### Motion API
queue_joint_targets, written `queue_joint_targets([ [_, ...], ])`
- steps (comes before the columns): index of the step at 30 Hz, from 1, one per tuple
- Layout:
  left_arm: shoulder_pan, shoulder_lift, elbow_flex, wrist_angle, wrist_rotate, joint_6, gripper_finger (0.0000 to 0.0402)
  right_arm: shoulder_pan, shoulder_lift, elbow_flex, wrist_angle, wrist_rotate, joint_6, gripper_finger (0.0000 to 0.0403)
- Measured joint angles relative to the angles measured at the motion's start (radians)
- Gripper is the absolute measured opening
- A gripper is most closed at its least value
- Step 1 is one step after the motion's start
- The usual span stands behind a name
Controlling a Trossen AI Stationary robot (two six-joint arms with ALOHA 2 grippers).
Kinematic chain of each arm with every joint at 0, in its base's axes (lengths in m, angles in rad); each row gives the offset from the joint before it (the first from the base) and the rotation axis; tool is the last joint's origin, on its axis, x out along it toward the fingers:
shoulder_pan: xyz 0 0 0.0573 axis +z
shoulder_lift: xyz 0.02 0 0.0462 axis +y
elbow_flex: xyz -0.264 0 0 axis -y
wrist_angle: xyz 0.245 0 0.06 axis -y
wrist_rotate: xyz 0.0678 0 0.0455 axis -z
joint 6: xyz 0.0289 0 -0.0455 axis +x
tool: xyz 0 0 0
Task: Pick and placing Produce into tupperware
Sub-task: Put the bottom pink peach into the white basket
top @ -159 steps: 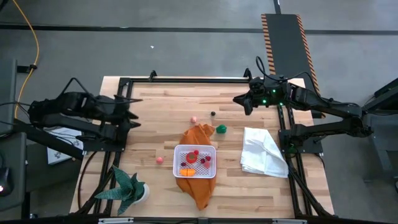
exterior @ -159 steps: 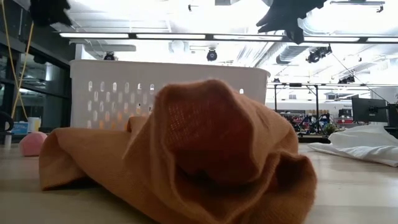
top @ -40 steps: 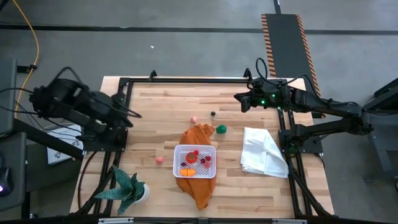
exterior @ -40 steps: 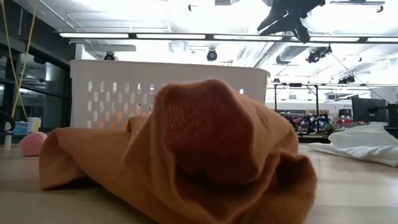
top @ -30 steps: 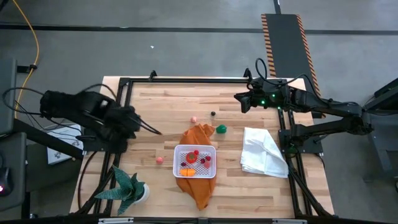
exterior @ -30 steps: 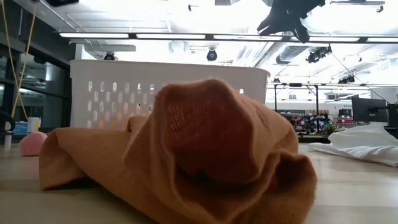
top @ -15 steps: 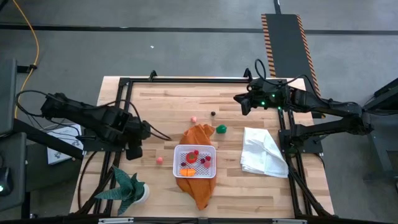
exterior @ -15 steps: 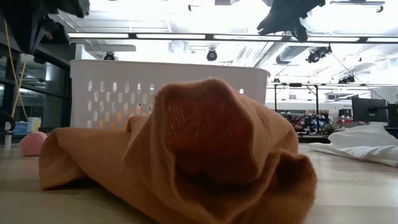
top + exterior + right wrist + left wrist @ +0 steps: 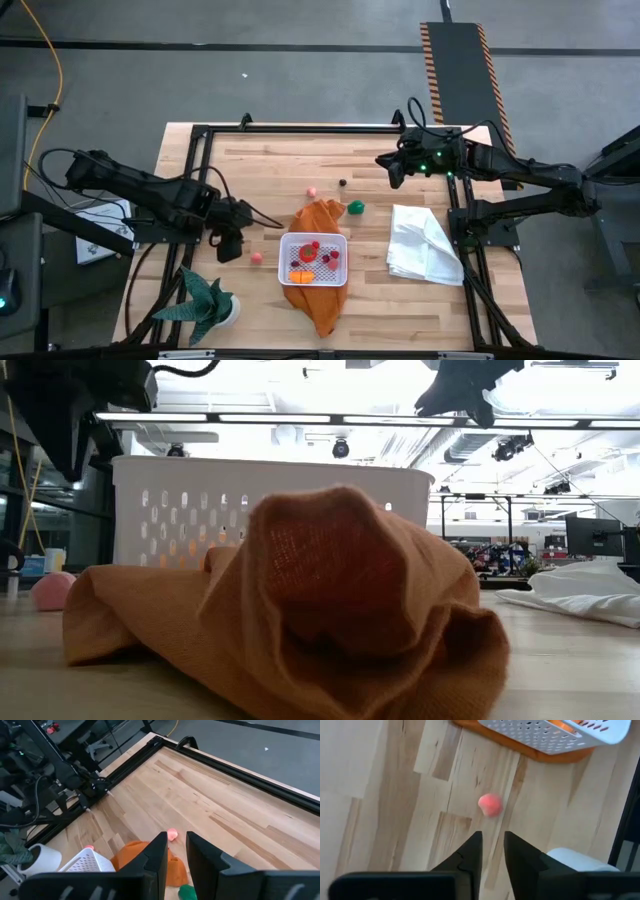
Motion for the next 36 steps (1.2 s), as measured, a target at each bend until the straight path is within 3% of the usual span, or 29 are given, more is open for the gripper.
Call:
queue_joint_targets([
  [8,-0.083,0.020,-0.062,0.149,0.017,0.083,0.0111,0.000,0.000,0.000,-0.008,0.000,-0.001,0.0062],
  [15,-0.175,0.100,-0.063,0.206,-0.071,0.083,0.0131,0.000,0.000,0.000,-0.011,0.000,-0.014,0.0062],
  [27,-0.182,0.253,-0.063,0.237,-0.091,0.057,0.0216,0.000,0.000,0.000,-0.017,-0.019,-0.019,0.0062],
  [36,-0.182,0.284,-0.062,0.277,-0.111,0.065,0.0242,0.000,0.000,0.000,-0.022,-0.029,-0.019,0.0062],
])
